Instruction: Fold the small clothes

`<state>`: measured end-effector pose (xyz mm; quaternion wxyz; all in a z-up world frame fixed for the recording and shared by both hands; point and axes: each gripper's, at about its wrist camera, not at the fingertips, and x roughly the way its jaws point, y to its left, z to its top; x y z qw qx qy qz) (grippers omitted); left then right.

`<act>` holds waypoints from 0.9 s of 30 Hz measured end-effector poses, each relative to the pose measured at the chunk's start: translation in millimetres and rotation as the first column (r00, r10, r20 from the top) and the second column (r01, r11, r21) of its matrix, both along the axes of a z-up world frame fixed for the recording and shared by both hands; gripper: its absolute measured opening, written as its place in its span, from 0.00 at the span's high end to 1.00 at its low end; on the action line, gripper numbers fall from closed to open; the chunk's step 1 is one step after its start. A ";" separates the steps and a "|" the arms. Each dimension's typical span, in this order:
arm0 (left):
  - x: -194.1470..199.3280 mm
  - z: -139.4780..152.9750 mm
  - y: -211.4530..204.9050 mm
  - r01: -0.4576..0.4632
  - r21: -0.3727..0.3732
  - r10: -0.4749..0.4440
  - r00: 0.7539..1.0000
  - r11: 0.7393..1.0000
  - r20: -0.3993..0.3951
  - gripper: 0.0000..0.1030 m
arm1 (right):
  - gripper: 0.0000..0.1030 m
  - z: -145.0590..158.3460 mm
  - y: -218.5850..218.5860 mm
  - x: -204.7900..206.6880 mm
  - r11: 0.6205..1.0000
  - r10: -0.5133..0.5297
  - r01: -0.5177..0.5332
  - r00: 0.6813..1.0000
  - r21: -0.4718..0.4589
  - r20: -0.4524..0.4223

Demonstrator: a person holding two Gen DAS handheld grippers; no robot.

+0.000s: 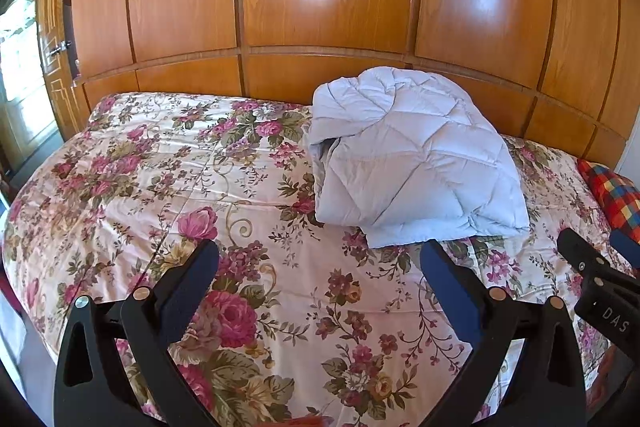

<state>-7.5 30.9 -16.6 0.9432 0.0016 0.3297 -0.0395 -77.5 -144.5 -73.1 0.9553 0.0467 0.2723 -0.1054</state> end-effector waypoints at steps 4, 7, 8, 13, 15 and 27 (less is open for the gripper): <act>-0.2 -0.2 0.1 0.001 -0.002 -0.001 1.000 1.000 -0.001 0.03 | 0.02 -0.1 1.2 -0.1 1.000 0.002 -0.002 1.000 0.001 -0.003; -0.8 -0.3 -0.3 0.003 0.000 -0.003 1.000 1.000 -0.002 0.03 | 0.02 -0.6 1.2 0.4 1.000 0.005 -0.005 1.000 0.004 -0.006; -1.1 -0.4 -0.6 0.002 -0.002 -0.002 1.000 1.000 -0.002 0.03 | 0.02 -0.7 1.0 0.8 1.000 0.006 -0.006 1.000 0.004 -0.005; -1.0 -1.8 0.0 0.003 -0.003 -0.003 1.000 1.000 -0.008 0.03 | 0.02 -1.1 1.0 1.3 1.000 0.008 -0.008 1.000 0.004 -0.007; -0.7 -1.7 0.1 0.004 -0.002 -0.004 1.000 1.000 -0.008 0.03 | 0.02 -0.6 1.4 0.8 1.000 0.004 -0.004 1.000 0.003 -0.006; 2.2 -4.7 2.6 0.009 -0.023 -0.010 1.000 1.000 -0.029 0.03 | 0.02 -2.6 1.0 0.5 1.000 0.003 -0.003 1.000 0.008 -0.013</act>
